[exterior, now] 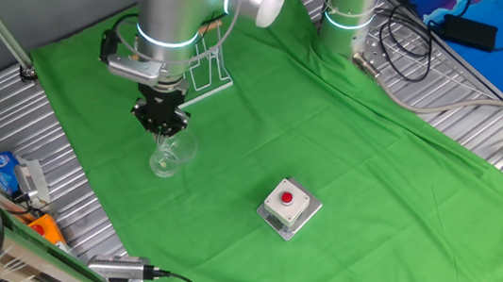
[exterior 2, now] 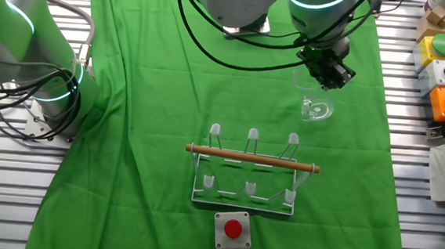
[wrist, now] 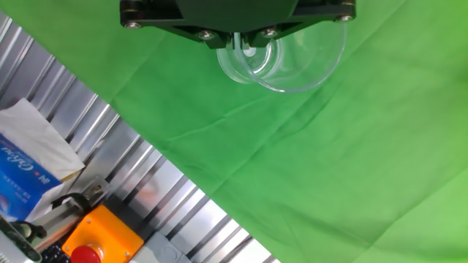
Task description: Put the cup on the cup rack
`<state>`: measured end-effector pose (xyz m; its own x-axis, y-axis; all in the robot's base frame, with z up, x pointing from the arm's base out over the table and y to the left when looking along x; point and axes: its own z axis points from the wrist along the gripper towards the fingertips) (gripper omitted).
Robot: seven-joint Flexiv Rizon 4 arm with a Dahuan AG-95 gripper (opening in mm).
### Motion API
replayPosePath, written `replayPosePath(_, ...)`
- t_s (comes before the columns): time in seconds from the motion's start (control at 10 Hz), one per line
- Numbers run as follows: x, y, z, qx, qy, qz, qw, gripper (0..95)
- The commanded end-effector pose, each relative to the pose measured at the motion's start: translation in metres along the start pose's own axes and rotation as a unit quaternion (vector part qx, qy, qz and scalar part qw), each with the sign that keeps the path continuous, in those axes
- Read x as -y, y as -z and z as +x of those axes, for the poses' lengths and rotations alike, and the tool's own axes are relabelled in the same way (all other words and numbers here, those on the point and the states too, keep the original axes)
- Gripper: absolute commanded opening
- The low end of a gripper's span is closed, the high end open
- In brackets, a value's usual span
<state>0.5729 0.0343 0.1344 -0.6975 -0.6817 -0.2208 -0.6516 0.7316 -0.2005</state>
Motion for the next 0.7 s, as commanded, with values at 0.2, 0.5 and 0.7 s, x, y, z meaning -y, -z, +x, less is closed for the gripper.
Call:
replayPosePath(0.2,-0.003,-0.003,0.005,0.002,0.003,-0.004,1.0,57.0)
replayPosePath(0.5,-0.007,-0.004,0.011,0.002,0.016,-0.004,0.9999,76.0)
replayPosePath(0.7,-0.008,-0.005,0.013,0.003,0.023,-0.006,0.9997,76.0)
